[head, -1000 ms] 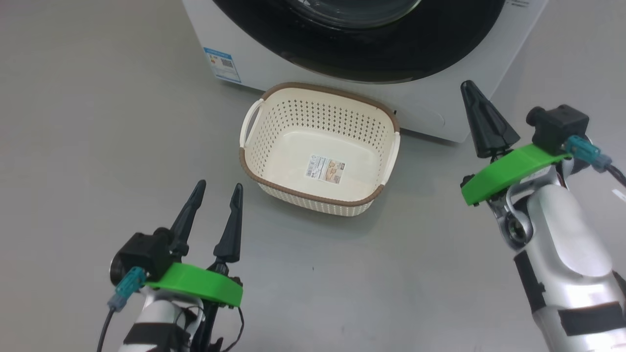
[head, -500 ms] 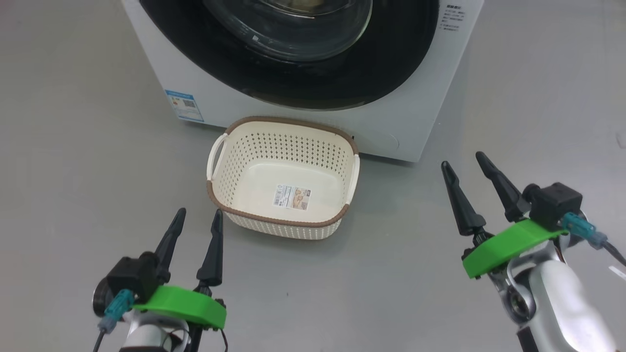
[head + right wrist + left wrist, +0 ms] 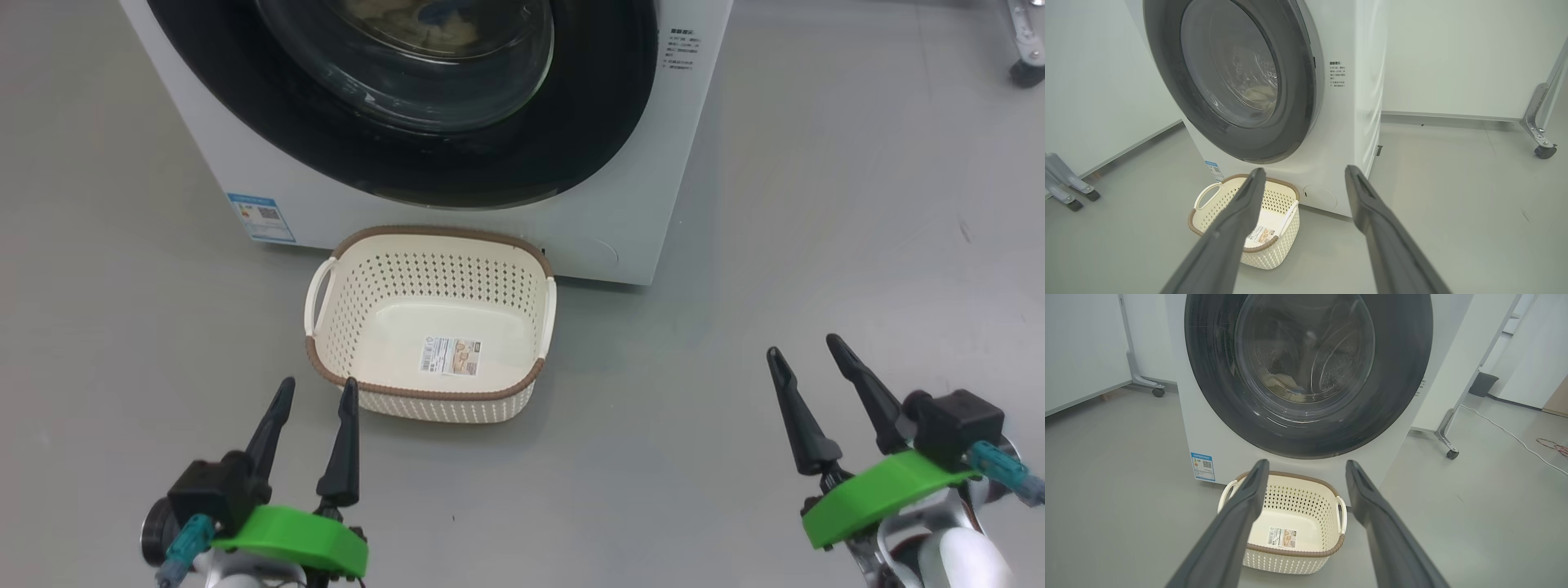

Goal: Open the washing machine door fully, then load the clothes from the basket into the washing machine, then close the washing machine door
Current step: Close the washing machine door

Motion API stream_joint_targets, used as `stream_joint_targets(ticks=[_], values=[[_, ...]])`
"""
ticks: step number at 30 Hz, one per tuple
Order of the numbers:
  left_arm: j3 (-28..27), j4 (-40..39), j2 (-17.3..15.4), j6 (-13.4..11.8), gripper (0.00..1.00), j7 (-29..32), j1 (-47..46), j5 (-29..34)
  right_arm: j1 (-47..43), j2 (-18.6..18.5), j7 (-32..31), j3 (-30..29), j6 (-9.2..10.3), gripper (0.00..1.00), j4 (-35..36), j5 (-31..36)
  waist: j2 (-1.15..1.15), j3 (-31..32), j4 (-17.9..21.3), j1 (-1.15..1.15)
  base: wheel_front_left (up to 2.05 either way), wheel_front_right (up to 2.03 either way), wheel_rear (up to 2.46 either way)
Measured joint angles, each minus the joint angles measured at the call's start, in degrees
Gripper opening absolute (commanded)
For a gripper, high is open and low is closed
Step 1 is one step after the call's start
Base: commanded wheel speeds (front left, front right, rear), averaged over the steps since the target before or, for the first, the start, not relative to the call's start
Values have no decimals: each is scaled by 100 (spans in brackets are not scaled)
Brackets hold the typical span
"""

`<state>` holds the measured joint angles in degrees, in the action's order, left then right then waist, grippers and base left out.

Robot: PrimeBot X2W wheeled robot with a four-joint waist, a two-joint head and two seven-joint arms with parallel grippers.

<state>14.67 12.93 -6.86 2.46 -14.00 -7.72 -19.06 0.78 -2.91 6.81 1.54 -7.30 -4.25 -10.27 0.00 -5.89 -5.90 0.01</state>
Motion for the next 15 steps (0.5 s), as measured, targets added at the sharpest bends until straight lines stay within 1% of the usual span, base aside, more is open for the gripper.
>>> stream_joint_targets(ticks=[7,15], values=[[-21,-144,-70,-58,100,49,194,-1,-514,19,-187,-315,0,100,486,88,0,50,147,0,0,0,0],[0,-300,-123,-141,100,91,239,-1,-703,42,-330,-477,0,100,869,179,0,124,241,0,0,0,0]])
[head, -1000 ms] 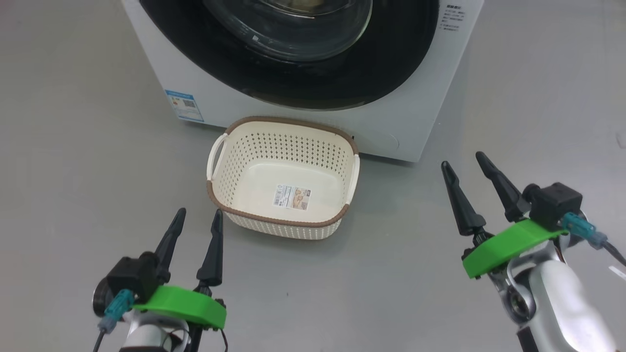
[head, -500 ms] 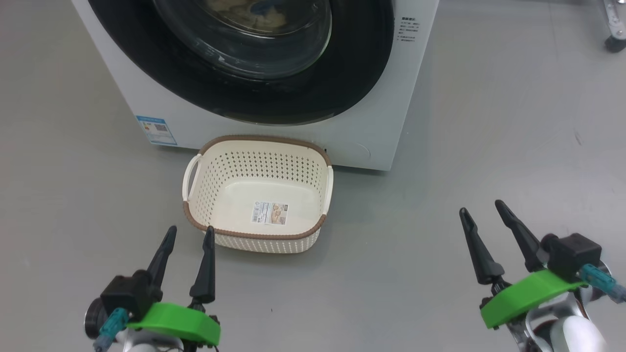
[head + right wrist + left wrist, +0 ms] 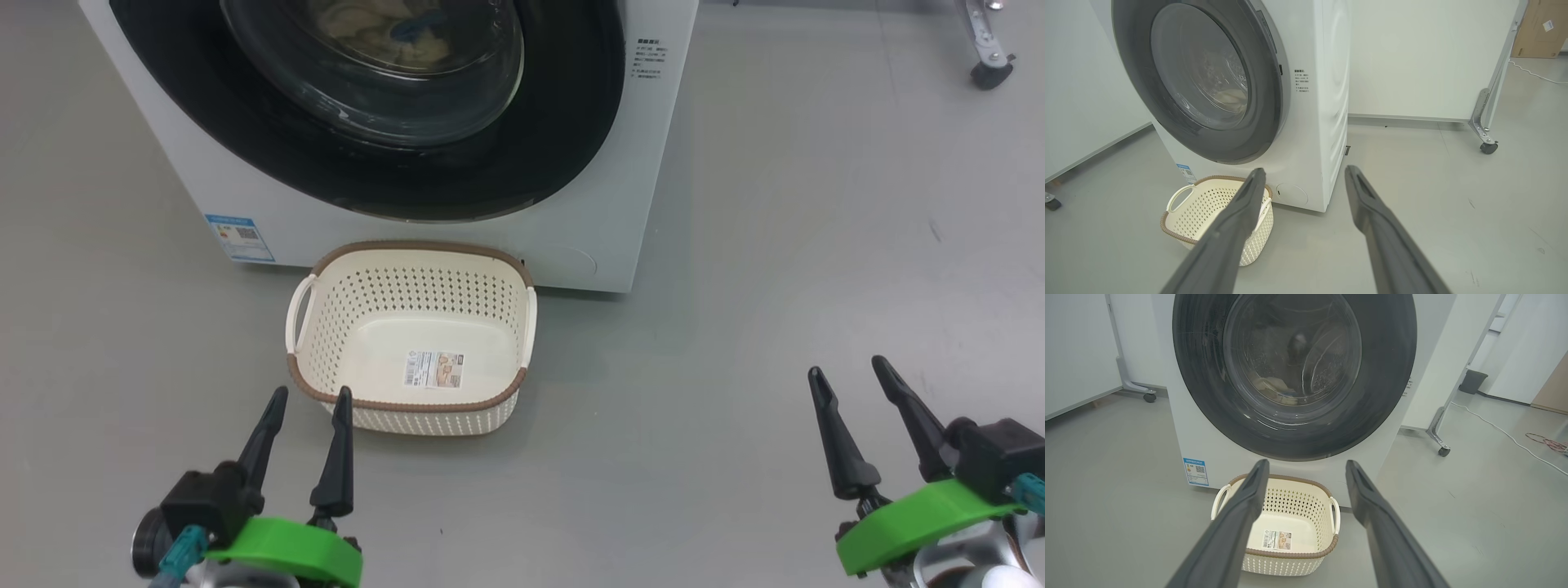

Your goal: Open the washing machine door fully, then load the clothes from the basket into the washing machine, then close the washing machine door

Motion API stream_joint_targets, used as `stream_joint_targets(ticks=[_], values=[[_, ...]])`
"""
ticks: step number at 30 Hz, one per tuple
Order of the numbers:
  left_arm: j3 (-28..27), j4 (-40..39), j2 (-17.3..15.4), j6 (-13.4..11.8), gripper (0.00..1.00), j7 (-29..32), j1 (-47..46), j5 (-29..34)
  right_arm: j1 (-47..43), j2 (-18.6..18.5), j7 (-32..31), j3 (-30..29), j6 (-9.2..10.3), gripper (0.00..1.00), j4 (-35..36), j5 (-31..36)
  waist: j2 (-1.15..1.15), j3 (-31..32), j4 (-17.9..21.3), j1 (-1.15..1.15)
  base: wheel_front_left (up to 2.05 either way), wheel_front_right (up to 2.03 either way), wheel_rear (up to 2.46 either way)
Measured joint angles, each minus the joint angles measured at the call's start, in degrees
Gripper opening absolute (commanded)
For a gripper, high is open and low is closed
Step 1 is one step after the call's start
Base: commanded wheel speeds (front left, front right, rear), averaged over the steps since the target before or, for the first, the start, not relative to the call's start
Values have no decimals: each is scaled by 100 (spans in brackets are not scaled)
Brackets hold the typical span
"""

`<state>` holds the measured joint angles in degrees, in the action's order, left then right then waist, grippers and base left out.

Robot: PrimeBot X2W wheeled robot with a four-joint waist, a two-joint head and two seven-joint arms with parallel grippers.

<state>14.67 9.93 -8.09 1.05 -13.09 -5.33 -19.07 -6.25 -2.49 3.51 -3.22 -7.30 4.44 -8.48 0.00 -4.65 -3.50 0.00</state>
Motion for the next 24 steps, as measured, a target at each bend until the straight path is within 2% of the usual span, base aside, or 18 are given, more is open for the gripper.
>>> stream_joint_targets(ticks=[24], values=[[131,-74,-57,-110,100,60,179,-1,-180,9,-155,-3,0,100,166,-20,0,224,77,0,0,0,0]])
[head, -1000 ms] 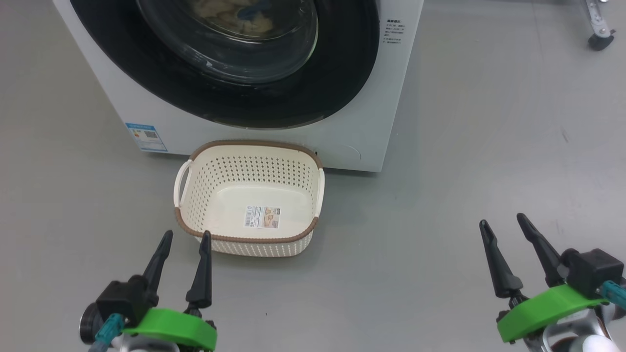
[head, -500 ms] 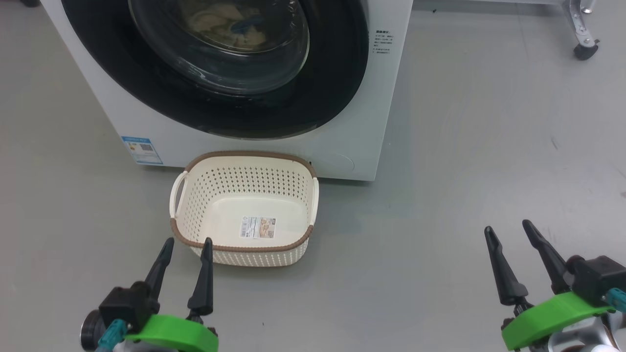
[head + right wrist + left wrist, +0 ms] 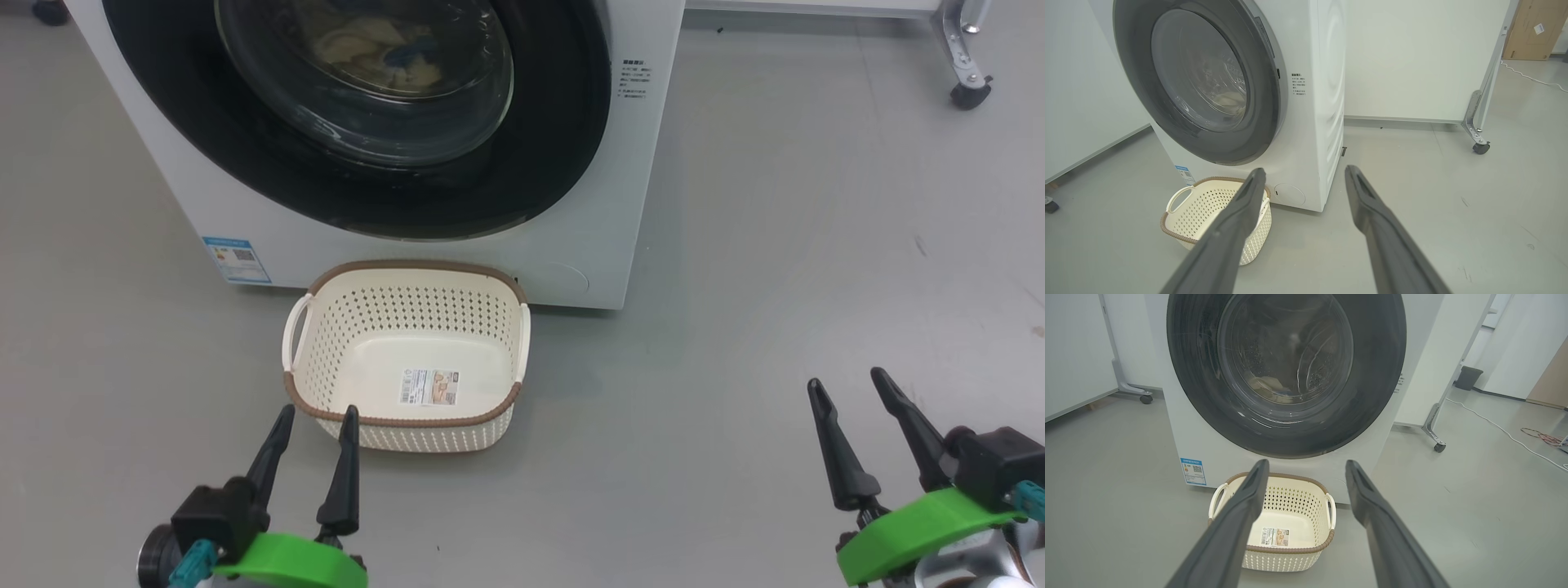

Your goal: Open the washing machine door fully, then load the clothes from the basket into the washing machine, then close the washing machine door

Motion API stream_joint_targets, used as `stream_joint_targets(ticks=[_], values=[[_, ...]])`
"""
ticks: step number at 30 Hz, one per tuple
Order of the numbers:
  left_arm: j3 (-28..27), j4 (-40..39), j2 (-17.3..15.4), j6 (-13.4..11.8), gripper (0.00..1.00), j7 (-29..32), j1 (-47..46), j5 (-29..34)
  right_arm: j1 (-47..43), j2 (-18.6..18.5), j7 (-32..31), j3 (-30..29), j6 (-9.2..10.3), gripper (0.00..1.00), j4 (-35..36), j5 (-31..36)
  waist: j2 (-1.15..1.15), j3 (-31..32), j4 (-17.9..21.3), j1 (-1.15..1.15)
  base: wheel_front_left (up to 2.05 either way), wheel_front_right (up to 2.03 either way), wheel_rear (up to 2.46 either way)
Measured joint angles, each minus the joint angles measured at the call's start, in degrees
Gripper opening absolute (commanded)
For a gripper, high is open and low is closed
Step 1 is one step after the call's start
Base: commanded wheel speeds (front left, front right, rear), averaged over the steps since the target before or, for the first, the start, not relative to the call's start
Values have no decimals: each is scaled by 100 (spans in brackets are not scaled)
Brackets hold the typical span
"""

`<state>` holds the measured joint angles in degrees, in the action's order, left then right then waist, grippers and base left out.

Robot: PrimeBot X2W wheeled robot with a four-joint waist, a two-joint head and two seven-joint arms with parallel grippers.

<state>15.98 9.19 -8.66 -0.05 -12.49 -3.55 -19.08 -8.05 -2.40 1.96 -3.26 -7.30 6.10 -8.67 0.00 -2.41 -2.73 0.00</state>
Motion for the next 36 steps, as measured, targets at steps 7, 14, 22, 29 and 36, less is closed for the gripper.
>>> stream_joint_targets(ticks=[7,14,22,29,36], values=[[33,-10,-16,-36,100,0,4,0,1,1,1,3,0,100,0,-9,0,-31,-22,0,0,0,0],[67,-11,-16,-52,100,0,3,-25,1,1,2,8,0,100,-5,-41,0,-34,-18,0,0,0,0],[103,-7,-24,-54,100,-1,-5,-25,2,1,3,14,0,100,-18,-66,0,-68,-12,-1,0,0,0],[126,7,-27,-57,100,-3,-20,-25,2,1,4,25,0,100,-29,-82,0,-87,-8,-1,0,0,0],[205,454,62,-49,0,0,243,-54,-103,41,-4,81,0,0,-543,-122,0,-82,-3,-1,0,0,0]])
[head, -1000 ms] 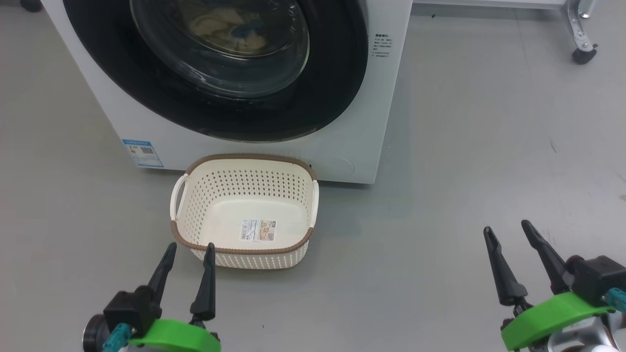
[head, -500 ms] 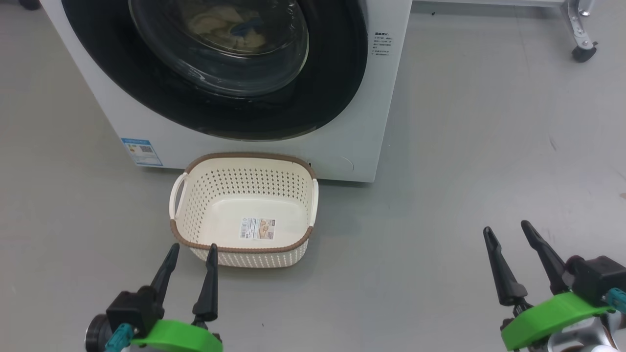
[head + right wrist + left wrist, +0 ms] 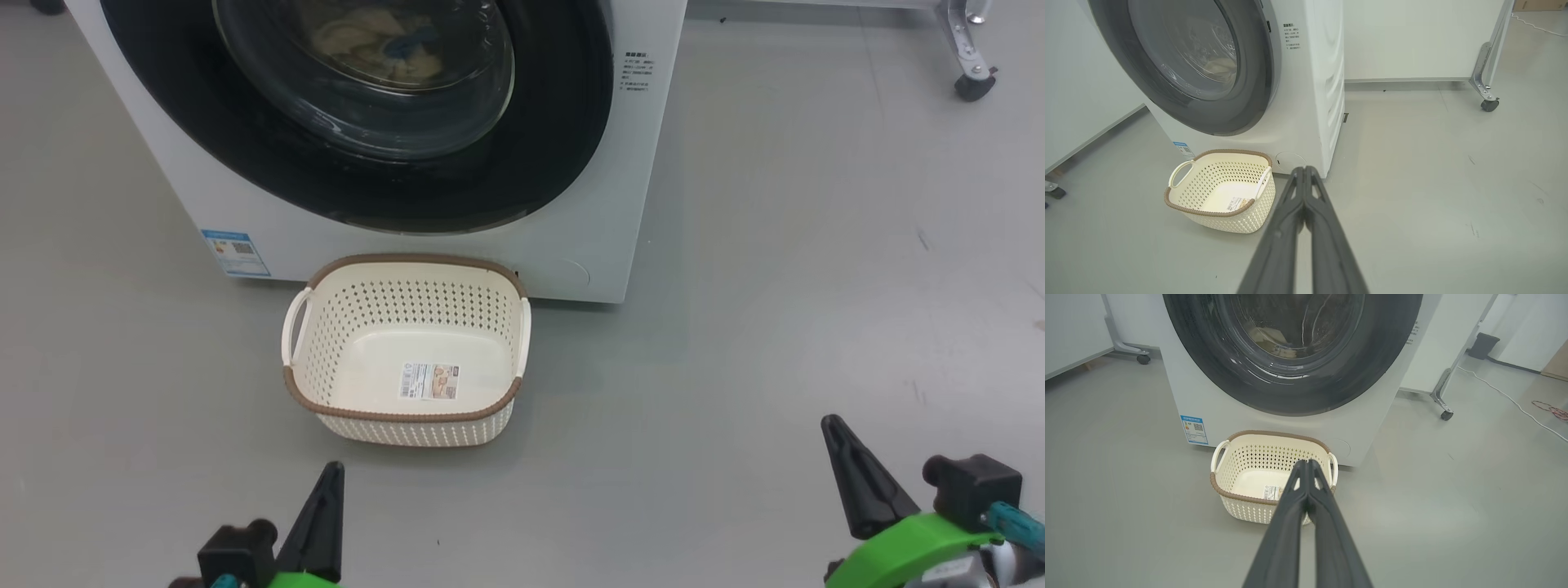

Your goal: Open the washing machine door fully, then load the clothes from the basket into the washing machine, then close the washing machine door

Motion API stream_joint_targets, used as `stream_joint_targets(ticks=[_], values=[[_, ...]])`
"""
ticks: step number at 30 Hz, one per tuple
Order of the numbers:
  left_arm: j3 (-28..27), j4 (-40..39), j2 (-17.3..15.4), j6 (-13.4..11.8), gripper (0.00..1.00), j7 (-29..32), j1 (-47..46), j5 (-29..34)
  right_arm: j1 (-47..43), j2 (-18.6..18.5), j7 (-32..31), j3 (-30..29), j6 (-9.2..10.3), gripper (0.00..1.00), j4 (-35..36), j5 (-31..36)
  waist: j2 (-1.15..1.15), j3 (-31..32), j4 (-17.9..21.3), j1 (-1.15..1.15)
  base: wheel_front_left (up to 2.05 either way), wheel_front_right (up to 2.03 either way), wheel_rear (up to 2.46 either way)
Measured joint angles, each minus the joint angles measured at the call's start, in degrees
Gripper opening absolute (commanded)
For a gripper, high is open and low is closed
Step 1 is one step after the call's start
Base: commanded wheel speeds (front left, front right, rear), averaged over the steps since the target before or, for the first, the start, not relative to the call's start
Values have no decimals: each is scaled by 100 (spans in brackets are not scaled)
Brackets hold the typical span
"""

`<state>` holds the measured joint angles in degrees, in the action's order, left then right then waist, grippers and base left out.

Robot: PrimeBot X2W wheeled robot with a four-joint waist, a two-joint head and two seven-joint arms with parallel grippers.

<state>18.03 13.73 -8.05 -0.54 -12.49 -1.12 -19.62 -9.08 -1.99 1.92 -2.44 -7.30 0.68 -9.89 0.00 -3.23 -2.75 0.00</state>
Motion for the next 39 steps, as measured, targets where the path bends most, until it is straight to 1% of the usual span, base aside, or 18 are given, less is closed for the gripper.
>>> stream_joint_targets(ticks=[39], values=[[-594,63,134,209,0,526,15,-2247,238,-22,-120,24,0,0,-499,-2632,0,94,85,0,0,0,0]])
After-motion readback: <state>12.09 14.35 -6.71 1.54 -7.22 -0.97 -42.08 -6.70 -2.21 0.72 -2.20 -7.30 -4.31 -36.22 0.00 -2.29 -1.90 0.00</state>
